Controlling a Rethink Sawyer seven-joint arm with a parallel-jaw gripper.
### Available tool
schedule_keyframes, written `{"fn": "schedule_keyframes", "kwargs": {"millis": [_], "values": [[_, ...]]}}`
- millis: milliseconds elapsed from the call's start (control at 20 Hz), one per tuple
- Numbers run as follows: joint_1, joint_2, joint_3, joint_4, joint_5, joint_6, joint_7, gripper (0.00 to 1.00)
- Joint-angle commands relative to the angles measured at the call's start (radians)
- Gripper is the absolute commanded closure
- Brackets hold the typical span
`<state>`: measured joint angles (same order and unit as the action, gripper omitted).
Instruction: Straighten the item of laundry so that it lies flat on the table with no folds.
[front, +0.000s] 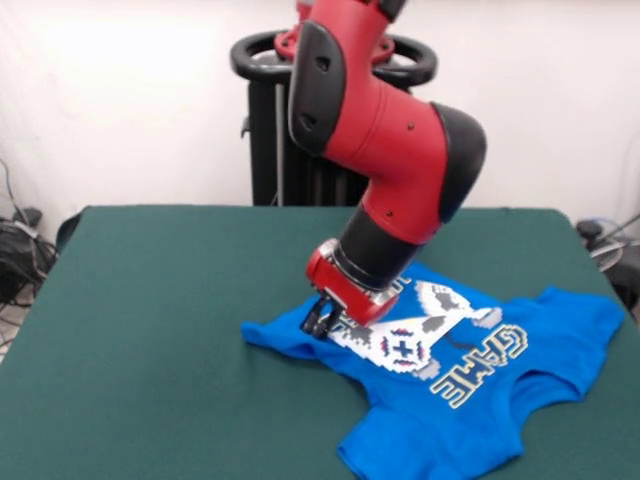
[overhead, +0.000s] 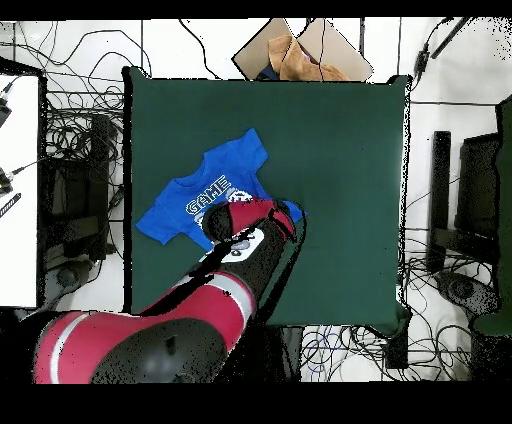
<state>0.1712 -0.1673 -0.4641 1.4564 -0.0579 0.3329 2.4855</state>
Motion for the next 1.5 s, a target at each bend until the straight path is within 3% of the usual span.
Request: {"fn": "schedule_keyframes", "kwargs": {"millis": [50, 550, 1150, 1300, 1500], "values": [[-0.020, 0.106, -0.061, 0.036, 0.040, -0.007, 0.208, 1.00], [-0.004, 0.180, -0.086, 0.045, 0.085, -0.118, 0.232, 1.00], [-0.034, 0.196, -0.056, 0.035, 0.098, -0.183, 0.193, 1.00], [-0.008, 0.228, -0.098, 0.021, 0.096, -0.194, 0.204, 1.00], [0.071, 0.329, -0.225, -0.012, 0.129, -0.206, 0.247, 1.00]]}}
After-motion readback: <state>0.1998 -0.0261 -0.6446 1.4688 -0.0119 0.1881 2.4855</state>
